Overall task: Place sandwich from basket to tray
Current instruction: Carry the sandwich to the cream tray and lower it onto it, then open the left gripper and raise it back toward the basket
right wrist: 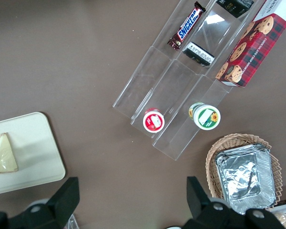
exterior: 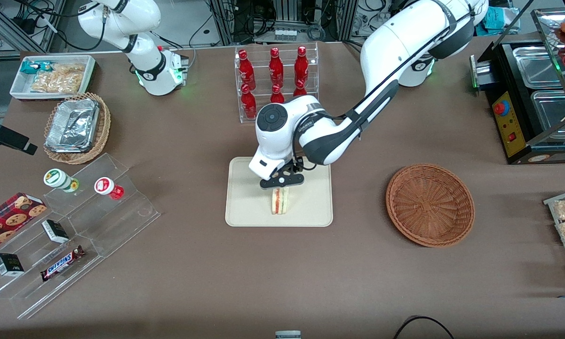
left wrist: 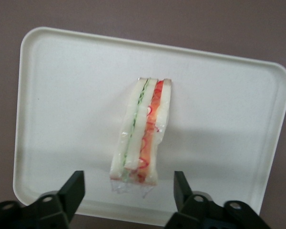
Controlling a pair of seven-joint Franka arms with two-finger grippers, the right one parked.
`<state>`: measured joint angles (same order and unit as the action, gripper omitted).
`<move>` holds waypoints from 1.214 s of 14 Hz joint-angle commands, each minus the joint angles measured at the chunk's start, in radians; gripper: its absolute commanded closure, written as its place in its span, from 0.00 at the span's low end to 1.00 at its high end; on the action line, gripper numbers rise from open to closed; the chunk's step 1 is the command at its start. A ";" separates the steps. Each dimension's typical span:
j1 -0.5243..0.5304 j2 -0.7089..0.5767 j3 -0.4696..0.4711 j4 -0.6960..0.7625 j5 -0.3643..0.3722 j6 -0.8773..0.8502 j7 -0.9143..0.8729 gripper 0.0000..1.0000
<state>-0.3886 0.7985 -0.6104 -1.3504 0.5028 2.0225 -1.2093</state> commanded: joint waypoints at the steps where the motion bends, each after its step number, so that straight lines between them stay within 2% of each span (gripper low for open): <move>1: 0.014 -0.051 0.021 0.054 0.014 -0.085 -0.004 0.00; 5: 0.138 -0.204 0.020 0.061 -0.007 -0.287 0.000 0.00; 7: 0.233 -0.302 0.018 -0.013 -0.062 -0.353 0.054 0.00; 11: 0.471 -0.468 0.017 -0.108 -0.217 -0.509 0.470 0.00; 13: 0.542 -0.525 0.023 -0.111 -0.256 -0.594 0.647 0.00; 15: 0.608 -0.596 0.029 -0.156 -0.294 -0.631 0.747 0.00; 17: 0.591 -0.674 0.152 -0.191 -0.389 -0.640 0.827 0.00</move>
<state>0.2141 0.2371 -0.5441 -1.4580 0.1916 1.3846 -0.4575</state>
